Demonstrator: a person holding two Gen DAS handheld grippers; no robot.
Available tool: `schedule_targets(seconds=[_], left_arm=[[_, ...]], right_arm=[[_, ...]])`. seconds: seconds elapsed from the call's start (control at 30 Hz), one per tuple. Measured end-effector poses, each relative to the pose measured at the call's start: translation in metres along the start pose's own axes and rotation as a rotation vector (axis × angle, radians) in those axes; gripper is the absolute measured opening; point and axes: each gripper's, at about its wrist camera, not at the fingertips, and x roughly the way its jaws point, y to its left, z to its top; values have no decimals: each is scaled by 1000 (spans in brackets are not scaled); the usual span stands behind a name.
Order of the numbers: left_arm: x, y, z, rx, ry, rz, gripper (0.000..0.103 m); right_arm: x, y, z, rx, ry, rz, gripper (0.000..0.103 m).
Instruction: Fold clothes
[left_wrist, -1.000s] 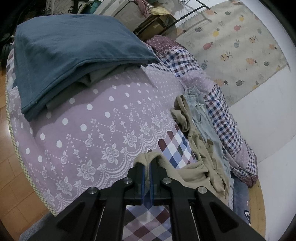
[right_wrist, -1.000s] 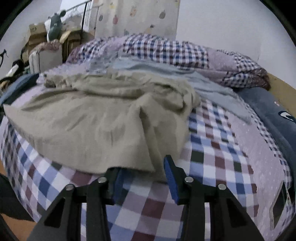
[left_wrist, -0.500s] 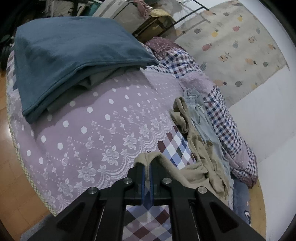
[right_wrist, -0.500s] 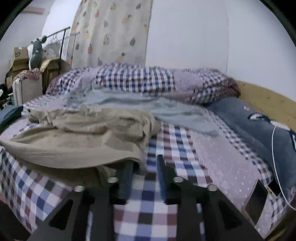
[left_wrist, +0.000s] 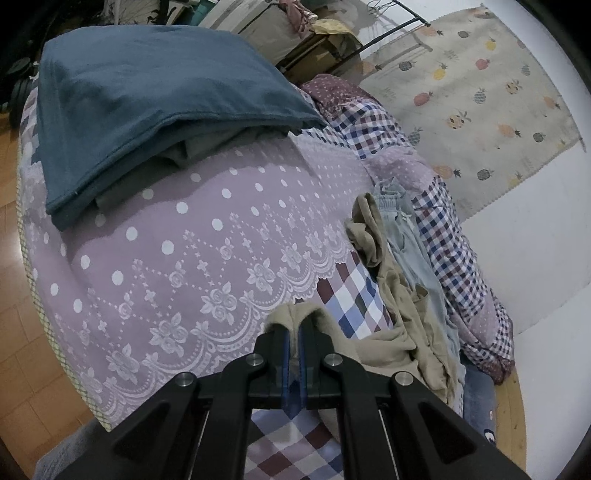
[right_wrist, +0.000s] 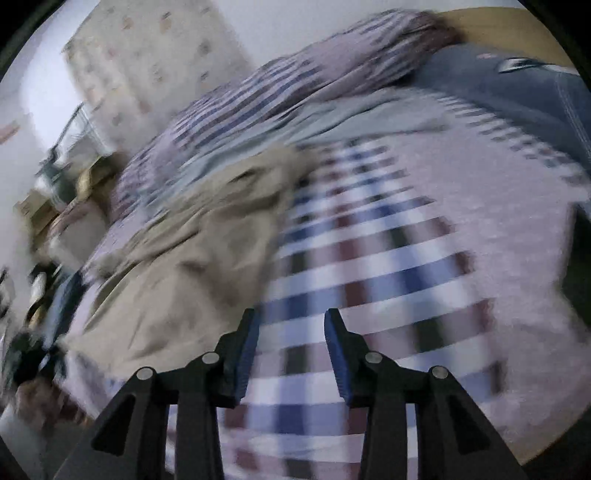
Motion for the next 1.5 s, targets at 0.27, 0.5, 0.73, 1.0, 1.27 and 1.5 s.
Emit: schedule_targets(seconds=[0.27,0.5,0.73,1.0,1.27,1.5], left_arm=[[2,-3,-2,11,7,8,2],[3,1,1,11,24,4,2],[-6,-1,-1,35,49,-39,2],[-41,-8,-20,84,175,-169,2],[-77,-25,-48,221,339,-162,2],[-82,-30,-66,283,425,-17,3]], right_arm=[[50,14,0,-71,113,24,40],[44,40,-11,-156,116,50,6],[-17,37,-14,-96,28,50,5],[-103,35,-40,-93,43,-11,4],[-154,27,-63,-143,133,-147,4],[-132,22,-82,-159,243,-224,5]])
